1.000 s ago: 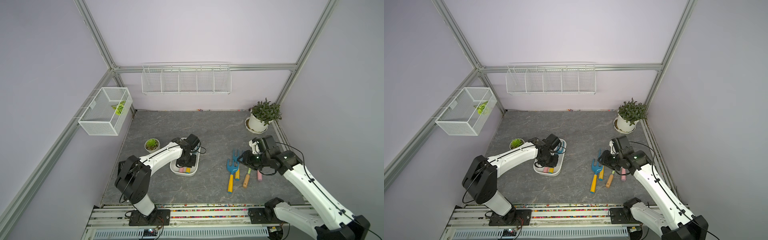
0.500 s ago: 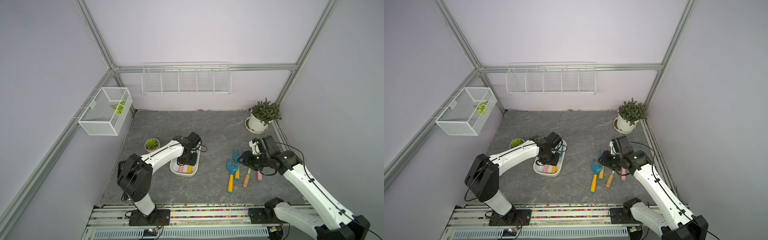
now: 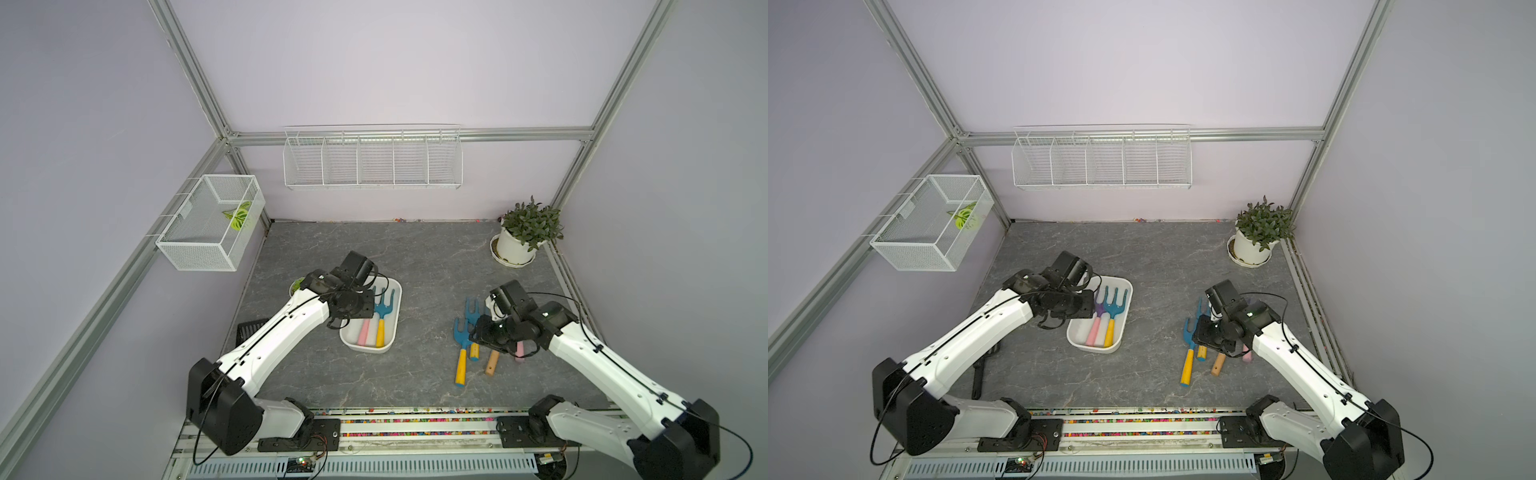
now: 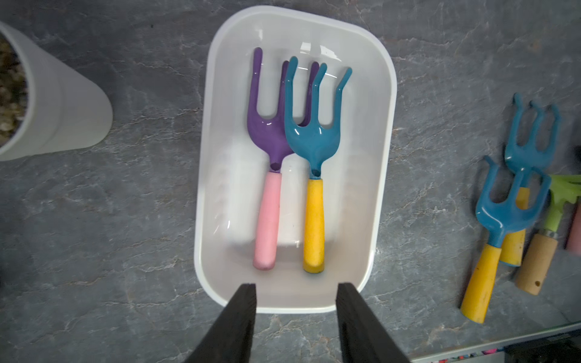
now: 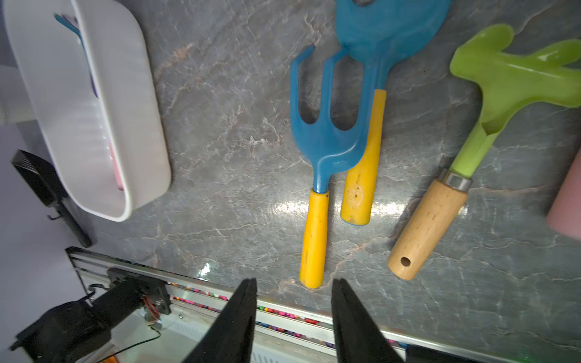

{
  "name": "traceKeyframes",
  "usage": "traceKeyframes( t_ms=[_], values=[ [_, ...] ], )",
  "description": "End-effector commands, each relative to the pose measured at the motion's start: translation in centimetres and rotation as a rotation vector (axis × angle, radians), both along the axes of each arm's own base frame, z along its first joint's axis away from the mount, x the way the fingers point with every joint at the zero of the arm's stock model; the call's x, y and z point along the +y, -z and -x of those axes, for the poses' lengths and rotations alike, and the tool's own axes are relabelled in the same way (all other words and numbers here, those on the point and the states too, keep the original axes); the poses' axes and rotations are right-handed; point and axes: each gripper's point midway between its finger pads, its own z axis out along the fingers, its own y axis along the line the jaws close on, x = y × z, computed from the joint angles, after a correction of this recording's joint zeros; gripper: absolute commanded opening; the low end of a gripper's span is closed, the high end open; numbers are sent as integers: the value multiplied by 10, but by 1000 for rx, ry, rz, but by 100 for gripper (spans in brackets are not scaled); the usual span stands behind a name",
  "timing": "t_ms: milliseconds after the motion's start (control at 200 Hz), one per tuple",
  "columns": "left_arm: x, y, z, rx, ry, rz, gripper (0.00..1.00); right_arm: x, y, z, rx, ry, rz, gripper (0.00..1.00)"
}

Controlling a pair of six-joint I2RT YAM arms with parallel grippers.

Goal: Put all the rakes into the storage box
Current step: Place the rake in the storage box, then pick up the rake at the center of the board.

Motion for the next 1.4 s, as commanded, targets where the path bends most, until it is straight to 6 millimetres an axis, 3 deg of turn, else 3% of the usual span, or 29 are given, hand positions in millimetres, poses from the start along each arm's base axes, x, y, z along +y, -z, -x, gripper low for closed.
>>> traceKeyframes(
  t_ms=[0, 150, 445, 950, 1200, 1400],
  values=[
    [9, 2, 12, 23, -64, 40, 48, 2, 20, 6, 20, -8, 73, 44],
    [17, 1, 21, 0, -146, 105, 50, 6, 46, 20, 74, -18, 152, 44],
    [26, 3, 34, -38, -216, 193, 53, 14, 79, 33, 120, -31, 211, 46],
    [26, -4, 38, -53, -208, 220, 54, 31, 102, 27, 153, -59, 260, 41],
    [23, -5, 36, -55, -198, 225, 54, 28, 108, 27, 169, -63, 309, 32],
    [24, -3, 37, -49, -195, 217, 54, 26, 106, 26, 161, -54, 332, 15]
  ],
)
